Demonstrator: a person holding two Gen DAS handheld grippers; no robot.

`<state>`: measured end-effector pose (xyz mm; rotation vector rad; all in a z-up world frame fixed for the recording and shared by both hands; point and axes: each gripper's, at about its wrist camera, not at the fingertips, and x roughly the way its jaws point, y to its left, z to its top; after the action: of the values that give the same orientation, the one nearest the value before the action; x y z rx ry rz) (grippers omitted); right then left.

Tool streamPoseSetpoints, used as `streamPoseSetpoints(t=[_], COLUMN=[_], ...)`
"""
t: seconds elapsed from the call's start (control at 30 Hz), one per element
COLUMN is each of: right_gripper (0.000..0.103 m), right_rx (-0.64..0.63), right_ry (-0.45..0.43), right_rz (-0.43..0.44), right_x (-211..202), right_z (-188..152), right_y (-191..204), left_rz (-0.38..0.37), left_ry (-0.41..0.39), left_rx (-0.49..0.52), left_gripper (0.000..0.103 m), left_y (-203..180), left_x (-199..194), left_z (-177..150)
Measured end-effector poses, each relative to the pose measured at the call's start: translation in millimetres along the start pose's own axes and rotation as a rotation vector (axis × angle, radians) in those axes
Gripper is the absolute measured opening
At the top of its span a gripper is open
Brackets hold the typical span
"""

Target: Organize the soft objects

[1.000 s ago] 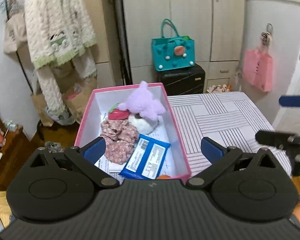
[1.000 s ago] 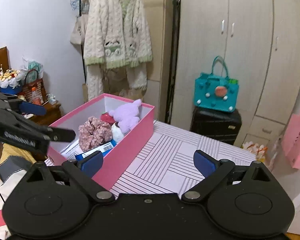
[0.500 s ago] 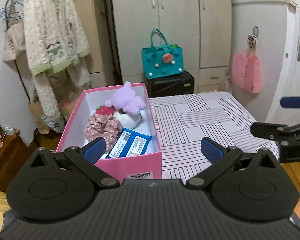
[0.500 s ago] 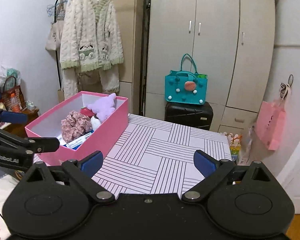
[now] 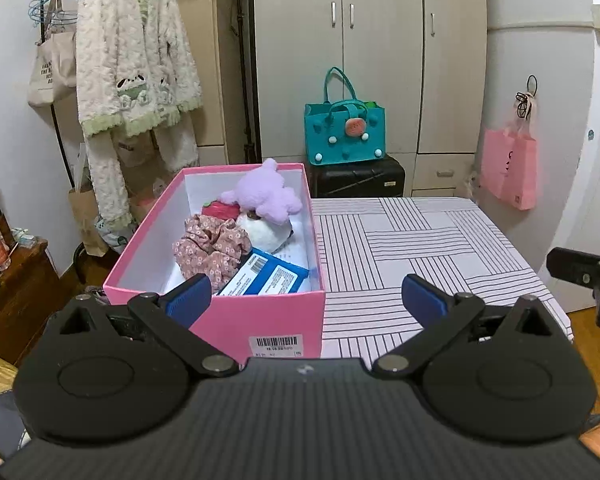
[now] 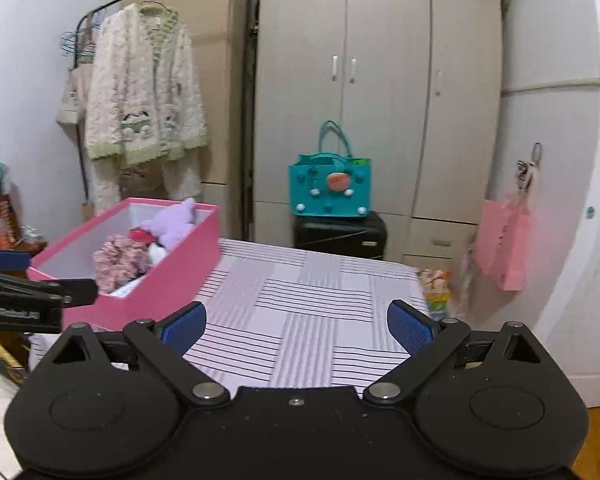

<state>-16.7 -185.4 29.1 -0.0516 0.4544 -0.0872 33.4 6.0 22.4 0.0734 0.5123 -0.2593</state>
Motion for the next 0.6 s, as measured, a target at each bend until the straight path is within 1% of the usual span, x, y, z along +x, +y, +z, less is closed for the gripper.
streamPoseSetpoints(t=[0.2,0.33,0.5,0.6], right_gripper=[0.099,0.099,0.099,0.099], right_rx=[0.03,0.025,0.006,-0.013], right_ry=[0.016,0.003,0.008,-0.003], right_rz=[-0.011,-0.035,-0.046,-0.062], right_x=[2,2,6,10], right_z=[-5,-9,-16,-19], right_y=[-8,-5,-3,0], left_rz=[0.008,0.044,0.049,0.069], left_ry=[-0.006,-0.015,-0.033,-0.05], left_rx=[0.005,0.026,0.041,0.055], left_gripper=[0.103,0.103,0.103,0.103], left_y=[-1,-4,-8,-9], left_x=[3,4,3,2], left_z=[-4,-6,-9,-11])
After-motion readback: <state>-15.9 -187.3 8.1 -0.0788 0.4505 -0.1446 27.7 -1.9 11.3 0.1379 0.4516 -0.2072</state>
